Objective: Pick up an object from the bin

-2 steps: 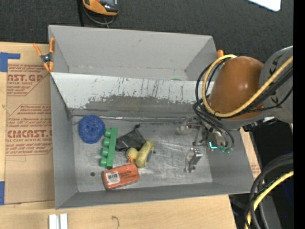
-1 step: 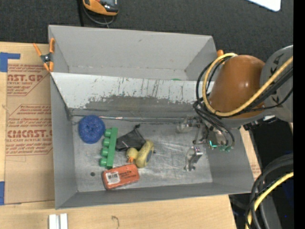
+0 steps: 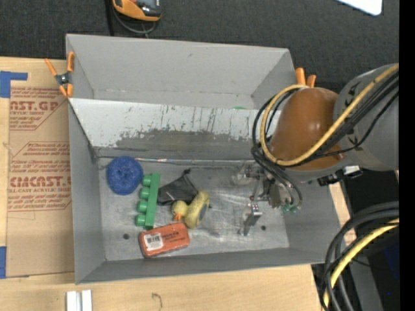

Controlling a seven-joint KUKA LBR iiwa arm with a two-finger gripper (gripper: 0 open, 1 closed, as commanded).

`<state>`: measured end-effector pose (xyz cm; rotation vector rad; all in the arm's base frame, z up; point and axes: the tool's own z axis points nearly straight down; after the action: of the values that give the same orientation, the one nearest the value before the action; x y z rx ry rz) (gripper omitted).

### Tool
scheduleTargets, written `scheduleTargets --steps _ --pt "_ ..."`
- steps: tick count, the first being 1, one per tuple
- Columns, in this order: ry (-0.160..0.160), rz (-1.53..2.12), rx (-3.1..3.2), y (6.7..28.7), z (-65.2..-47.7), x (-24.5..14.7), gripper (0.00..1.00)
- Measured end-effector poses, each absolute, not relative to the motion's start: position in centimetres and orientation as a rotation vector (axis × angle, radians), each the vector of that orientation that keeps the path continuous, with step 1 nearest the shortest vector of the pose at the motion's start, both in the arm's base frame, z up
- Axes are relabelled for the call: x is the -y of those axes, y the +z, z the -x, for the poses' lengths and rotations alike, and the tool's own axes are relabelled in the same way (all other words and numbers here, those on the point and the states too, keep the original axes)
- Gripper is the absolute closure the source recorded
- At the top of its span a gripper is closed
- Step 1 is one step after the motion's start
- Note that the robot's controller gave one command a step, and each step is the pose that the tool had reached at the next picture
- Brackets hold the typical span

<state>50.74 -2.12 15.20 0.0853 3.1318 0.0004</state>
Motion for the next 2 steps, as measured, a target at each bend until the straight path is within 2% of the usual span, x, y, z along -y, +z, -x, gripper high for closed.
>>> scheduleTargets --steps 1,2 --pt "-0.001 0.353 -3.109 7.66 -53.89 -4.61 1.0" --pt "-0.001 0.357 -3.121 7.42 -53.54 -4.61 0.0"
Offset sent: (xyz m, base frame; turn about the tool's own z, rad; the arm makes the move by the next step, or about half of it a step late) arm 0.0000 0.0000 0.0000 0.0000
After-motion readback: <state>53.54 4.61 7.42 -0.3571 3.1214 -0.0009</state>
